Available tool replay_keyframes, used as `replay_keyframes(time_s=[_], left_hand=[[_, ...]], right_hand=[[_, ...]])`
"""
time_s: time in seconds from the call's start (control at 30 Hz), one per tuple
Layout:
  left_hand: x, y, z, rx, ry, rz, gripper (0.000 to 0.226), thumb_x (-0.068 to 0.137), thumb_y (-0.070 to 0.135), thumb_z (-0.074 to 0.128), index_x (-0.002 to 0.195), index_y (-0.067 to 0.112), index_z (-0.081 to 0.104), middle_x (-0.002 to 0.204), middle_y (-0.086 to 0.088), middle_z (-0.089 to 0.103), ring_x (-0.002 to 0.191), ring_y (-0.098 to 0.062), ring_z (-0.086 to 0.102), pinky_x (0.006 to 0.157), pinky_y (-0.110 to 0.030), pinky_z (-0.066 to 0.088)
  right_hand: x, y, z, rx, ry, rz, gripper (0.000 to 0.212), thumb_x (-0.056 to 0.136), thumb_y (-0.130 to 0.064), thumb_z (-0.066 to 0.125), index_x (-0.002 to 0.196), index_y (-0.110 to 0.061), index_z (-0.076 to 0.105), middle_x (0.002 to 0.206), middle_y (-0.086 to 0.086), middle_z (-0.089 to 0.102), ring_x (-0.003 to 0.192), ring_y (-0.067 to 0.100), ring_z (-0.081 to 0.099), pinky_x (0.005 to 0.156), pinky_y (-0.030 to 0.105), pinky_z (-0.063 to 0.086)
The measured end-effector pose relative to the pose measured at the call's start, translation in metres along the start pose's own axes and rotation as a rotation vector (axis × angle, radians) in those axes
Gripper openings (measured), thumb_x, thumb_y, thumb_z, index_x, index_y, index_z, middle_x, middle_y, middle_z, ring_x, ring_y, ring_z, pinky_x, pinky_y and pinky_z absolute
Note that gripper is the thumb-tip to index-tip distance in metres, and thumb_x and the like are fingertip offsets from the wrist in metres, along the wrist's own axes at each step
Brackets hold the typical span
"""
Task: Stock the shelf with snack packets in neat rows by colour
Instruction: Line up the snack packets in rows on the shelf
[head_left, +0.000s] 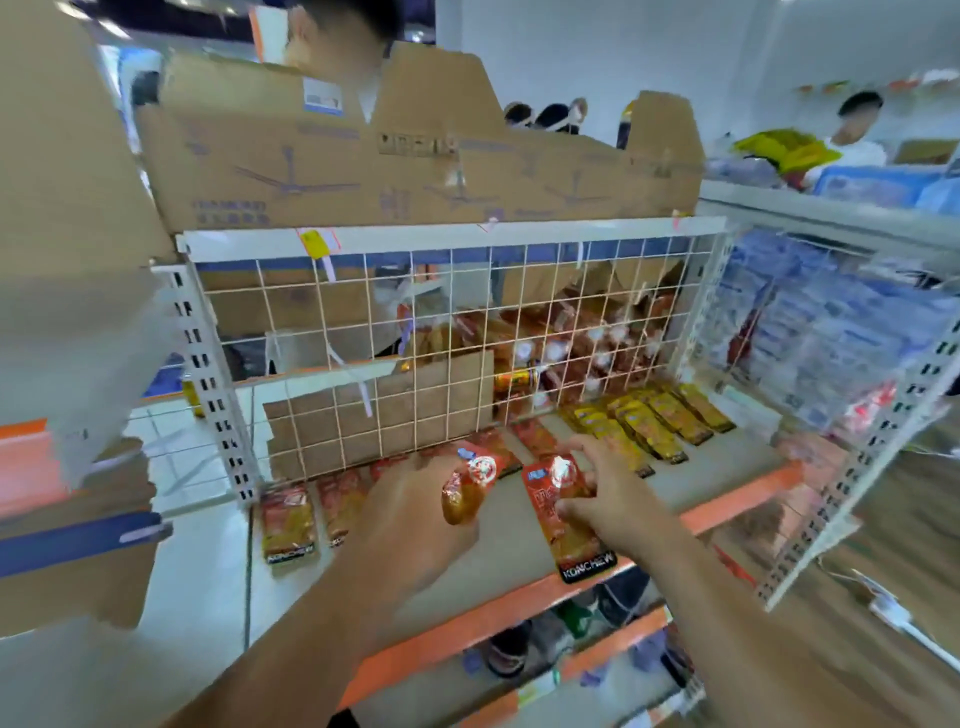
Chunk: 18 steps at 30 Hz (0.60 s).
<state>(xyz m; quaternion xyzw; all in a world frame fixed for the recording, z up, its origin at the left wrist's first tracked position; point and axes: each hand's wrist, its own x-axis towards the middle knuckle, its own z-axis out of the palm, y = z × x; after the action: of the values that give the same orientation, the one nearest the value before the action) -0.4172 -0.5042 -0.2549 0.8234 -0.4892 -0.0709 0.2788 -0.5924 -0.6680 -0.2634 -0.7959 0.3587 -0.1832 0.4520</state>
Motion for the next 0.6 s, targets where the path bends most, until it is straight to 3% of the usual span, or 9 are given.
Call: replay_keyframes(time_s=[0.07, 0.2, 0.27, 0.4, 0.5, 0.6], left_hand=[[0.005, -0.016, 0.017, 0.034, 0.006, -0.031, 0.044, 0.074, 0.038, 0.074, 0.117, 0.037, 0.065, 0.102, 0.004, 0.062, 0.091, -0.020, 0.061, 0.075, -0.029, 0.047], [0.018, -0.047, 0.051, 0.041, -0.019, -0.081, 0.050, 0.073, 0.040, 0.074, 0.122, 0.036, 0.064, 0.111, 0.003, 0.065, 0.114, -0.028, 0.059, 0.099, -0.042, 0.050], [0.023, -0.059, 0.067, 0.025, -0.015, -0.090, 0.054, 0.074, 0.042, 0.070, 0.126, 0.035, 0.062, 0.112, 0.002, 0.066, 0.120, -0.033, 0.055, 0.103, -0.048, 0.051], [0.033, -0.073, 0.090, -0.006, -0.053, -0.126, 0.066, 0.081, 0.046, 0.070, 0.143, 0.037, 0.051, 0.133, 0.007, 0.057, 0.122, -0.017, 0.049, 0.101, -0.032, 0.051], [0.037, -0.082, 0.106, -0.006, -0.049, -0.141, 0.074, 0.081, 0.052, 0.069, 0.149, 0.040, 0.042, 0.141, 0.008, 0.054, 0.127, -0.015, 0.045, 0.102, -0.028, 0.048], [0.036, -0.085, 0.119, -0.011, -0.035, -0.156, 0.076, 0.084, 0.057, 0.066, 0.152, 0.042, 0.034, 0.145, 0.010, 0.049, 0.130, -0.013, 0.041, 0.105, -0.026, 0.044]], right_hand=[[0.017, 0.015, 0.012, -0.002, -0.040, 0.065, 0.057, 0.087, 0.005, 0.068, 0.128, -0.031, 0.051, 0.115, 0.003, 0.066, 0.087, 0.009, 0.066, 0.058, 0.017, 0.052], [0.058, 0.036, 0.034, -0.127, -0.075, 0.114, 0.056, 0.090, -0.007, 0.068, 0.127, -0.046, 0.049, 0.111, -0.001, 0.069, 0.078, 0.018, 0.072, 0.060, 0.033, 0.056], [0.077, 0.044, 0.042, -0.139, -0.104, 0.143, 0.054, 0.091, -0.009, 0.067, 0.123, -0.048, 0.050, 0.111, 0.001, 0.069, 0.081, 0.022, 0.073, 0.067, 0.037, 0.059], [0.104, 0.065, 0.051, -0.124, -0.144, 0.186, 0.054, 0.088, -0.004, 0.067, 0.108, -0.052, 0.054, 0.104, 0.006, 0.073, 0.078, 0.025, 0.074, 0.070, 0.043, 0.060], [0.117, 0.079, 0.057, -0.183, -0.176, 0.190, 0.055, 0.086, -0.004, 0.068, 0.116, -0.048, 0.053, 0.100, 0.006, 0.074, 0.078, 0.019, 0.073, 0.075, 0.040, 0.058], [0.127, 0.085, 0.061, -0.339, -0.261, 0.159, 0.051, 0.089, -0.014, 0.066, 0.127, -0.043, 0.049, 0.106, 0.006, 0.071, 0.084, 0.020, 0.069, 0.070, 0.033, 0.051]])
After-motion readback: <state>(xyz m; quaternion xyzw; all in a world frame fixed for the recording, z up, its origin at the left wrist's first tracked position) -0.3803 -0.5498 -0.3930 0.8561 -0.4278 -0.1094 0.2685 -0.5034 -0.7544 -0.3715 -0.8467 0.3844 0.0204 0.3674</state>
